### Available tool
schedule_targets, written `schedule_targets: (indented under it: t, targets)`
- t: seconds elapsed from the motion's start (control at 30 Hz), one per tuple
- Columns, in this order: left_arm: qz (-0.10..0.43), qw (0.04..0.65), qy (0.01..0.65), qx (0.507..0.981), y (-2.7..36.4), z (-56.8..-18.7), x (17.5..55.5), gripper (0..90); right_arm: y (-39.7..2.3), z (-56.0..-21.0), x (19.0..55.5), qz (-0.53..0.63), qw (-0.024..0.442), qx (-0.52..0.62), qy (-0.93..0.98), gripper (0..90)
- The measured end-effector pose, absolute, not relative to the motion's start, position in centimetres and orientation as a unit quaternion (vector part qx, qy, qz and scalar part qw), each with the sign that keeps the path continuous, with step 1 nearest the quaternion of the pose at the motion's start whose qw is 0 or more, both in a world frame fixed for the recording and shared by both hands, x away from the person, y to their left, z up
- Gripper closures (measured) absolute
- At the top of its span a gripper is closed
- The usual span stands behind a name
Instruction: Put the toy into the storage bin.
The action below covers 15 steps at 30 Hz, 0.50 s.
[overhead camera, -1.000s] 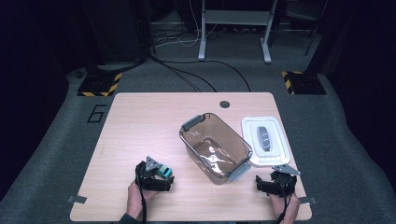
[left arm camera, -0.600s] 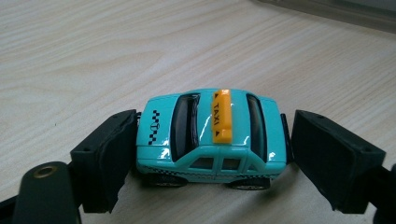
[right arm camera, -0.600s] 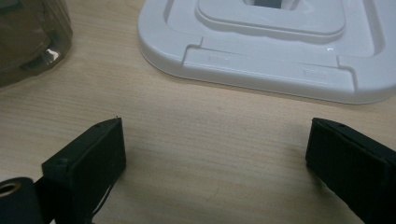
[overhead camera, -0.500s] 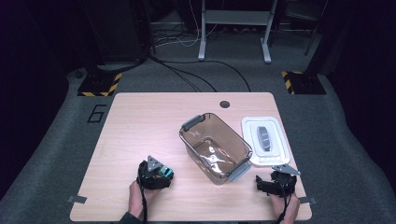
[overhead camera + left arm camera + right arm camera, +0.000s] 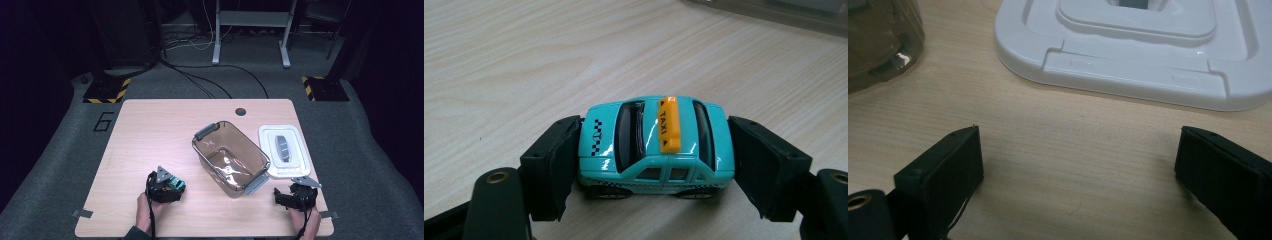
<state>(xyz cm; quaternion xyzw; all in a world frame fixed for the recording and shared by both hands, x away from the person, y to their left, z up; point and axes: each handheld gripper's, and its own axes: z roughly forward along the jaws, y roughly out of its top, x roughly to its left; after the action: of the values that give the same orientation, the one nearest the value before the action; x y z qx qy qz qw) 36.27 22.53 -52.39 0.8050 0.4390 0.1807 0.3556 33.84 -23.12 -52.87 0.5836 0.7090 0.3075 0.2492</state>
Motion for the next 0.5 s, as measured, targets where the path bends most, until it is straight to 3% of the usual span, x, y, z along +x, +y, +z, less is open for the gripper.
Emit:
schedule_targets:
  t: [0.5]
  targets:
    - [0.167, 0.361, 0.420, 0.816, 22.8, -50.5, 36.4, 24.6, -23.2, -52.9, 33.9, 0.307, 0.250, 0.584, 0.709, 4.3]
